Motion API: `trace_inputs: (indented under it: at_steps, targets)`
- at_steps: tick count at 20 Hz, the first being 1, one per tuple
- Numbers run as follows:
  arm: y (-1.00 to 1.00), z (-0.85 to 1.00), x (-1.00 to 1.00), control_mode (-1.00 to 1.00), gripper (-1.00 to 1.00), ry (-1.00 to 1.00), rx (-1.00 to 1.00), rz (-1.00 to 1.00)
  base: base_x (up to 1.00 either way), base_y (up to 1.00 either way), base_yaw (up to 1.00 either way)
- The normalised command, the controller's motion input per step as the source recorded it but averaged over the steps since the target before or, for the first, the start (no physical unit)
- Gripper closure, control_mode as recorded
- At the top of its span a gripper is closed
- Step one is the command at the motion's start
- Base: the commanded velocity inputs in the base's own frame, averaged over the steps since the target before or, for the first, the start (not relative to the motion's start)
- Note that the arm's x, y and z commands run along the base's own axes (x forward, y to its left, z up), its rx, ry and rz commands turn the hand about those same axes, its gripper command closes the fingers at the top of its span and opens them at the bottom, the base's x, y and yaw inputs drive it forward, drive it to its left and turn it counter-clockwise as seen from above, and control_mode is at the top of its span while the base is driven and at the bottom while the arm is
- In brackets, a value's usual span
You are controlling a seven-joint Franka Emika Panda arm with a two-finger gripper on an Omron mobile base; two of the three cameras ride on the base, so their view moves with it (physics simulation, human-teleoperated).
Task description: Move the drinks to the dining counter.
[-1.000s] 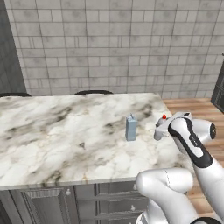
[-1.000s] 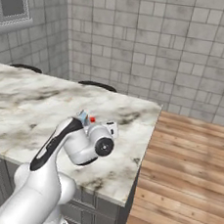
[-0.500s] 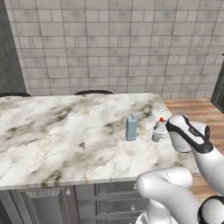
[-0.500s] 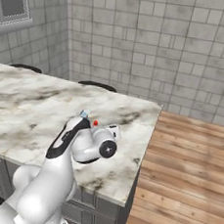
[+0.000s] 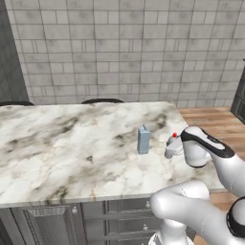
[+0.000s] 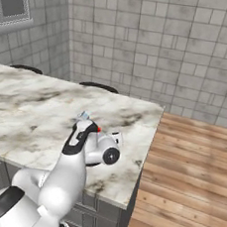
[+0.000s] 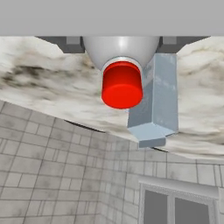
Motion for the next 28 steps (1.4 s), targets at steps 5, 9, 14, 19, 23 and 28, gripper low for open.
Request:
trace_inputs:
  at_steps: [5, 9, 14, 19, 23, 28]
  targets:
    - [0.00, -0.33, 0.12, -1.00, 1.00, -0.01, 0.00, 0.00, 0.00, 0.00, 0.00]
    - [0.00, -0.33, 0.11, -1.00, 1.00, -0.01, 0.00, 0.00, 0.00, 0.00, 0.00]
    - [0.00, -0.29, 0.01, -1.00, -1.00, -0.02, 0.00, 0.01, 0.00, 0.00, 0.00]
    - [0.12, -0.06, -0.28, -1.00, -1.00, -0.12, -0.01, 0.03, 0.00, 0.00, 0.00]
    - [0.26, 0.00, -0.40, -1.00, -1.00, -0.18, -0.01, 0.00, 0.00, 0.00, 0.00]
    - [0.15, 0.22, -0.19, -1.00, -1.00, -0.11, 0.00, 0.00, 0.00, 0.00, 0.00]
